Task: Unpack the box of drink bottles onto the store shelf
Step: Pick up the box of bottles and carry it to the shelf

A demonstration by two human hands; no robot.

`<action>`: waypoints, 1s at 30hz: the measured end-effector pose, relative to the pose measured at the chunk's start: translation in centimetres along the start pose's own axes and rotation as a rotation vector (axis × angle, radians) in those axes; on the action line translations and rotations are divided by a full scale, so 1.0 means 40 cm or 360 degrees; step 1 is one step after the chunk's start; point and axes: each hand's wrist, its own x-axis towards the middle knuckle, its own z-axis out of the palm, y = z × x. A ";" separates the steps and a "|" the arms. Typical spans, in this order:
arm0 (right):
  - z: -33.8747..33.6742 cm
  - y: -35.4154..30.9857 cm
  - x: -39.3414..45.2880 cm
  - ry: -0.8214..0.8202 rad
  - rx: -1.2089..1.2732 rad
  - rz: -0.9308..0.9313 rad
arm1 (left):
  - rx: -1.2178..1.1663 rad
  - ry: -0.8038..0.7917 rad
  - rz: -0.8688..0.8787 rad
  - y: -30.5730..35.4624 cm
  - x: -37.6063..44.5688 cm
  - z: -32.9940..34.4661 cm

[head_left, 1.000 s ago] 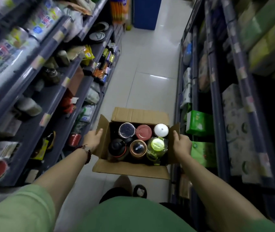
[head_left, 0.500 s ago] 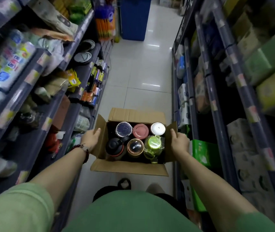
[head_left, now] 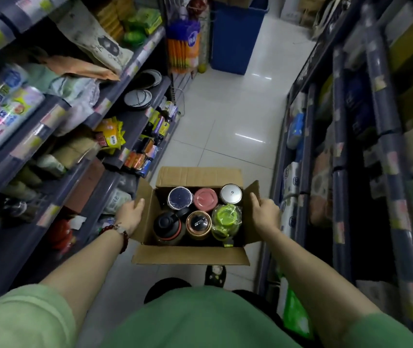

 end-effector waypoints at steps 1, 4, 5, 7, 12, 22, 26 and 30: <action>0.000 -0.020 0.033 -0.0017 -0.0002 -0.0036 | -0.0015 0.0023 -0.0024 0.007 0.009 0.004; 0.005 -0.082 0.106 -0.0060 -0.0060 -0.0141 | -0.0061 0.0106 -0.0092 0.029 0.028 0.008; 0.011 -0.101 0.129 -0.0077 -0.0081 -0.0174 | -0.0075 0.0136 -0.0117 0.035 0.036 0.008; 0.028 -0.145 0.169 -0.0138 -0.0095 -0.0215 | -0.0090 0.0190 -0.0184 0.044 0.057 0.007; 0.090 -0.268 0.235 -0.0253 -0.0100 -0.0326 | -0.0189 0.0267 -0.0337 0.031 0.125 -0.027; 0.226 -0.509 0.292 -0.0562 -0.0356 -0.0717 | -0.0371 0.0620 -0.0615 -0.041 0.119 -0.106; 0.284 -0.603 0.287 -0.0738 -0.0511 -0.0951 | -0.0386 0.0829 -0.0832 -0.060 0.072 -0.103; 0.341 -0.679 0.266 -0.0958 -0.0644 -0.1198 | -0.0498 0.1003 -0.1117 -0.071 0.005 -0.066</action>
